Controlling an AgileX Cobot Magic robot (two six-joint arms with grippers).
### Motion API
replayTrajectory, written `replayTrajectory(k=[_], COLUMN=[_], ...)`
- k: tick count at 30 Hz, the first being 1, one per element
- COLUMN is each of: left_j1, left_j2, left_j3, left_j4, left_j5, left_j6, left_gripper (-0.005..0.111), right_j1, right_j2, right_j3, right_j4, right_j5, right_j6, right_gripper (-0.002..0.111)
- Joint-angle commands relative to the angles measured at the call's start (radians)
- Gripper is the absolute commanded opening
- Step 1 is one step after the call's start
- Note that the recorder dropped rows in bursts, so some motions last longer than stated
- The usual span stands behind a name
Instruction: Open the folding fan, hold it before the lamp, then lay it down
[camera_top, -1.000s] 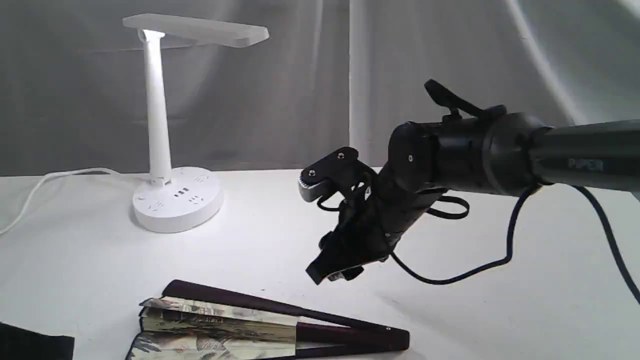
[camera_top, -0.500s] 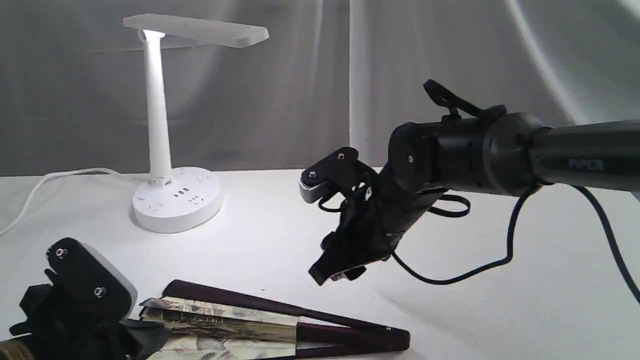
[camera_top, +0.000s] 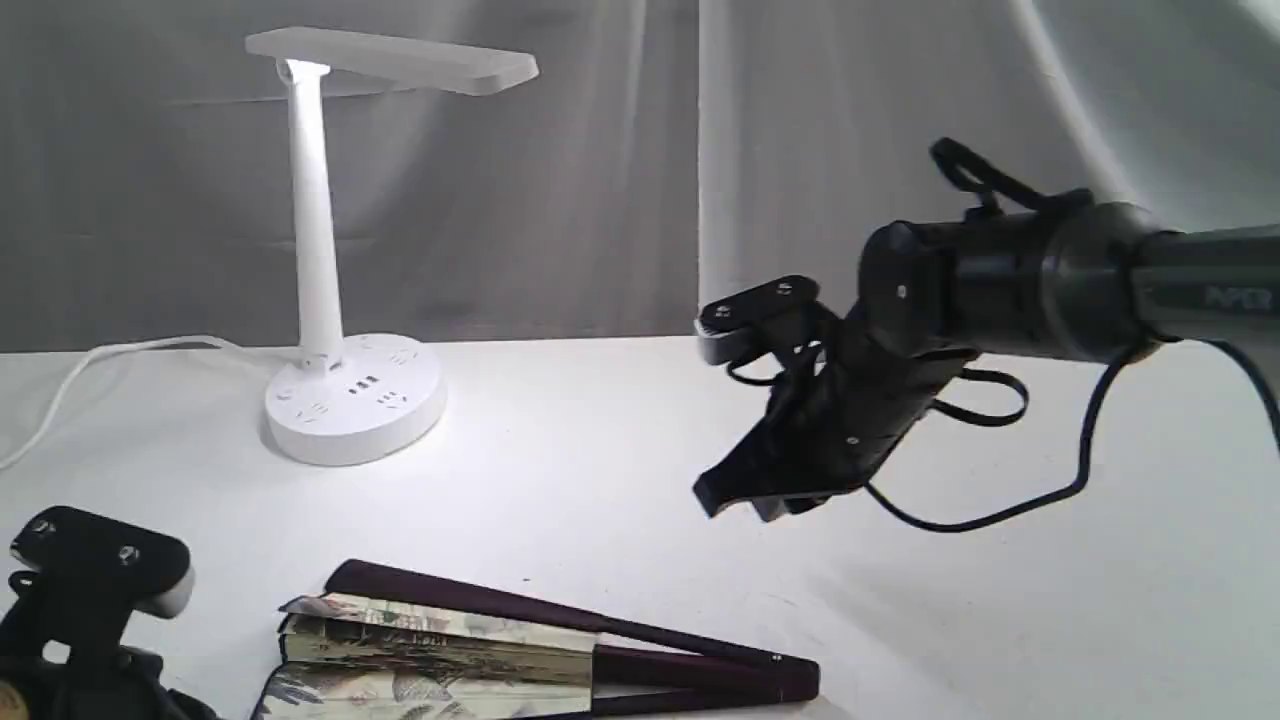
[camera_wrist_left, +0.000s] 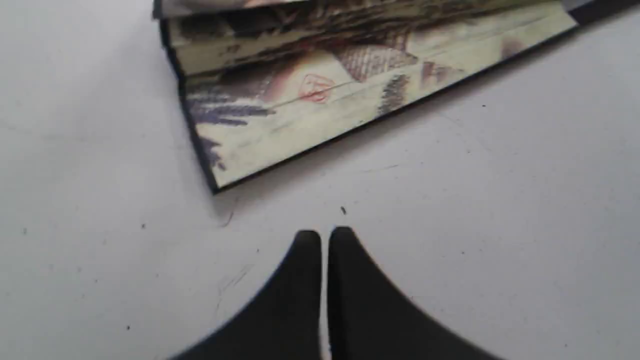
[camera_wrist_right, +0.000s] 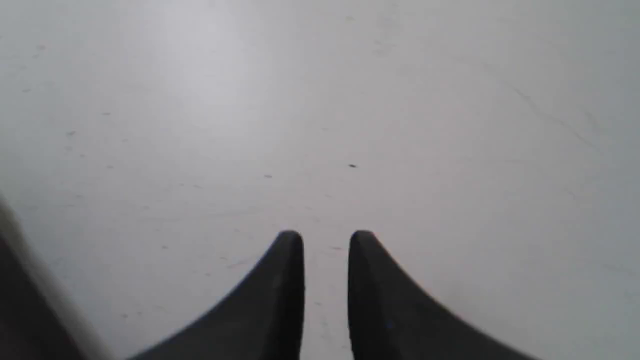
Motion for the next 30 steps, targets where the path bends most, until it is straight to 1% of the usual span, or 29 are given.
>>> replayTrajectory(k=[1,4,6,9,15,19,24,28,30], left_j1=[0.057,0.057,0.055,0.055,0.055,0.055,0.055,0.055,0.055], left_j2=[0.055,0.141,0.218,0.326,0.464,0.522,0.562,0.585,0.602], left_j3=[-0.081,-0.137,-0.169,-0.225,-0.336,-0.412,-0.506,-0.575,-0.607], left_j4=[-0.016,-0.016,-0.024,-0.052,-0.075,-0.058,-0.013,-0.011,-0.011], left_j5=[0.117,0.172,0.186,0.179,0.200,0.198,0.198,0.198,0.198], left_j6=[-0.090,-0.090,-0.090,-0.090,-0.085,-0.076,-0.078,-0.079,-0.079], left_gripper=[0.000,0.000,0.000,0.000,0.000,0.000,0.000,0.000,0.000], right_j1=[-0.054,-0.074,-0.074,-0.074,-0.074,-0.074,-0.074,-0.070,-0.062], right_j2=[-0.011,-0.002,0.008,0.027,0.071,0.085,0.085,0.085,0.085], right_j3=[0.004,0.004,0.004,0.004,0.004,0.004,0.009,0.065,0.088], right_j4=[0.018,0.018,0.020,0.028,0.048,0.100,0.154,0.240,0.276], right_j5=[0.030,0.076,0.079,0.079,0.103,0.188,0.313,0.320,0.323], right_j6=[0.033,0.023,-0.004,-0.025,-0.028,-0.105,-0.123,-0.201,-0.207], right_gripper=[0.011,0.004,0.000,0.000,0.000,0.000,0.000,0.000,0.000])
